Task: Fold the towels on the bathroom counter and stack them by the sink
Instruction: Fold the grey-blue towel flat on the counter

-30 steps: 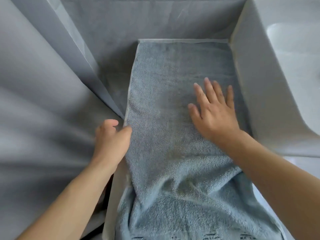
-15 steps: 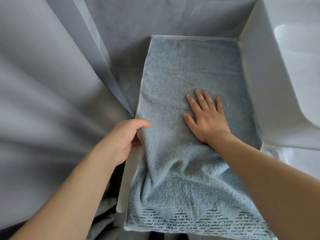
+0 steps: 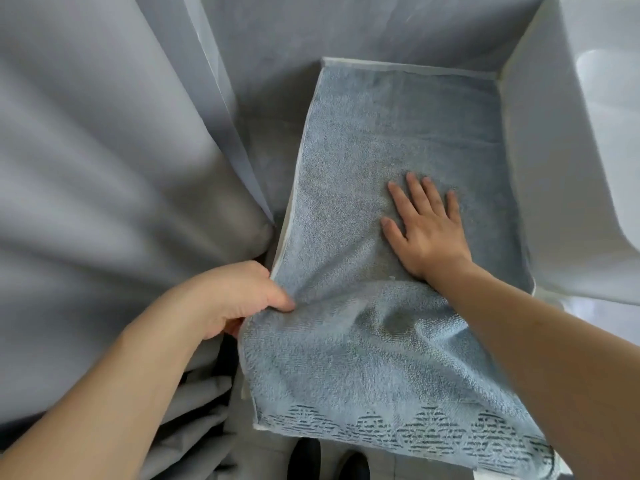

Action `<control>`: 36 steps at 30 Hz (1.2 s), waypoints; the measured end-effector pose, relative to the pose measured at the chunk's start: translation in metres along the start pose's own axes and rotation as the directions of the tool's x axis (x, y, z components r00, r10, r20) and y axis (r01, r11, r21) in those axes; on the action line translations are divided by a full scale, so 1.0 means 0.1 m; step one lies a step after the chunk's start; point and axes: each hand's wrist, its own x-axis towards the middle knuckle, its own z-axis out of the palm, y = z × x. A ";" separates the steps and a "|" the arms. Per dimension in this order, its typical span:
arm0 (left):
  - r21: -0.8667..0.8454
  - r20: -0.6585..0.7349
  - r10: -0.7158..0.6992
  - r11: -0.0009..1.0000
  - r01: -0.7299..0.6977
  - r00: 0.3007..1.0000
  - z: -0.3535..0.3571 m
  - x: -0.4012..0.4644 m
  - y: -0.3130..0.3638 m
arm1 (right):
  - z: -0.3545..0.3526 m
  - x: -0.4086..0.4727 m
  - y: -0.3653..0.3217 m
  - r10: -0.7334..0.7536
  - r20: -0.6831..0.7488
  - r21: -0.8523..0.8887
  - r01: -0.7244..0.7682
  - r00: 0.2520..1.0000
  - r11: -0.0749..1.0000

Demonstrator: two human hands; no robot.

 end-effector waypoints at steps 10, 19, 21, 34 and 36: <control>0.615 -0.208 0.666 0.659 -0.434 0.717 0.83 -0.30 -0.18 | -0.36 -0.32 0.01 0.087 -0.097 0.386 -0.043 0.991 0.922; 0.885 0.261 0.760 0.059 -0.463 0.595 1.66 -0.44 -0.38 | -0.60 -2.02 0.28 0.389 -0.152 0.358 -0.317 0.908 0.878; 0.940 0.251 0.757 -0.041 -0.339 0.604 1.77 -0.44 -0.54 | -0.53 -2.23 0.35 0.477 0.079 0.345 -0.472 0.876 0.811; 0.958 -0.033 0.862 0.172 -0.229 0.506 2.14 -0.44 -0.86 | -1.08 -2.40 0.31 0.187 0.792 0.589 -0.808 0.581 0.015; 0.940 -0.070 0.861 0.225 -0.254 0.503 2.22 -0.49 -0.84 | -1.13 -2.47 0.28 0.188 0.786 0.606 -0.794 0.590 -0.042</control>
